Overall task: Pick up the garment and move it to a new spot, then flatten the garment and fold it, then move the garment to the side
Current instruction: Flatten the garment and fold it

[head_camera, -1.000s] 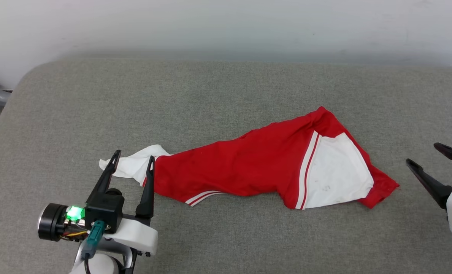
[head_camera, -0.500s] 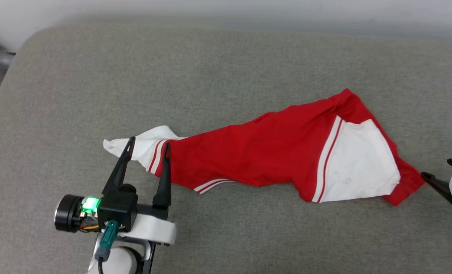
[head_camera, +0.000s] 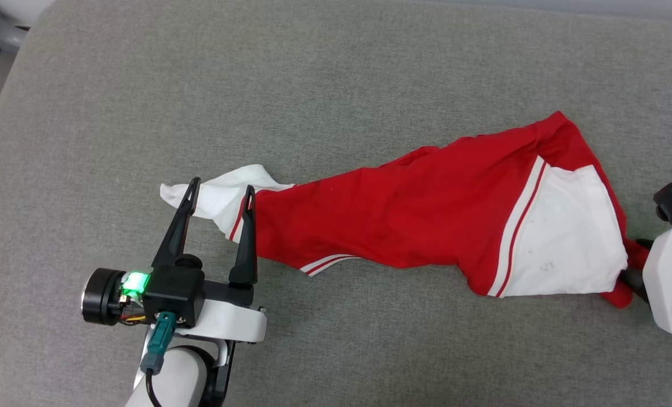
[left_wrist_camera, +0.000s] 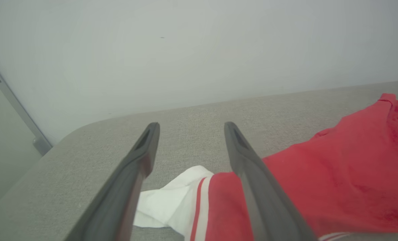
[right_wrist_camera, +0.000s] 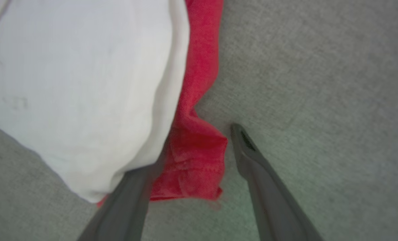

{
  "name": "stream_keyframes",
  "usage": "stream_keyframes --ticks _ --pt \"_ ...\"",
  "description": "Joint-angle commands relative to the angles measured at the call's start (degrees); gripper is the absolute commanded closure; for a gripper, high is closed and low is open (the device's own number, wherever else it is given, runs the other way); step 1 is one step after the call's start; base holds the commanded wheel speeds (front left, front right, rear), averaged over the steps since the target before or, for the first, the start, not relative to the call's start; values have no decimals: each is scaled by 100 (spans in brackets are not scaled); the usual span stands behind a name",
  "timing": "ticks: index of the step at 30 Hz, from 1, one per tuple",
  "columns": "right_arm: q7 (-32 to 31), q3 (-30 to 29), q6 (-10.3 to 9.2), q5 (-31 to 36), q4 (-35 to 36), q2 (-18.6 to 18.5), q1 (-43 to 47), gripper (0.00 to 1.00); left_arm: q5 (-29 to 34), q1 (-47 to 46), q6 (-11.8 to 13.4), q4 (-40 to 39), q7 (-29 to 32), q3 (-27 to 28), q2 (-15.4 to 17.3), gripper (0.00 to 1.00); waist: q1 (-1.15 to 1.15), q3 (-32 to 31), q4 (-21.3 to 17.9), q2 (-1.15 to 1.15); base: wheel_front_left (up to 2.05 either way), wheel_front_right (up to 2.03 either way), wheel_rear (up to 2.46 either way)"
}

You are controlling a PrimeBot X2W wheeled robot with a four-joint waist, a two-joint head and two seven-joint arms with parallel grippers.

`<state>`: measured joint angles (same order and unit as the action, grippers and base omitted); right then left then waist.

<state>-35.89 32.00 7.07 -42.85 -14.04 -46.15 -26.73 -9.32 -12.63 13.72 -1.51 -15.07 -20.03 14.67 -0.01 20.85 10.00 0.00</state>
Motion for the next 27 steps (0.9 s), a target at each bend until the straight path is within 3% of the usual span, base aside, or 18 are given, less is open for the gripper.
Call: stream_keyframes --ticks 1,2,14,21,27 --pt "-46 449 75 -55 -218 358 346 87 37 5 -23 7 -13 16 -41 0 1 -12 -36 0 0 0 0" --pt "95 475 74 -68 -226 334 250 100 76 20 -62 13 -13 63 -66 0 1 -29 -68 0 0 0 0" --pt "1960 140 37 278 282 -158 -462 100 323 389 -384 81 -13 495 -287 0 1 -632 -549 0 0 0 0" --pt "2304 -509 37 598 866 -330 -467 100 429 558 -524 66 -13 649 -378 0 1 -831 -685 0 0 0 0" --pt "2258 -1114 37 776 1109 -237 -479 100 514 610 -649 11 -13 742 -461 0 1 -820 -653 0 0 0 0"
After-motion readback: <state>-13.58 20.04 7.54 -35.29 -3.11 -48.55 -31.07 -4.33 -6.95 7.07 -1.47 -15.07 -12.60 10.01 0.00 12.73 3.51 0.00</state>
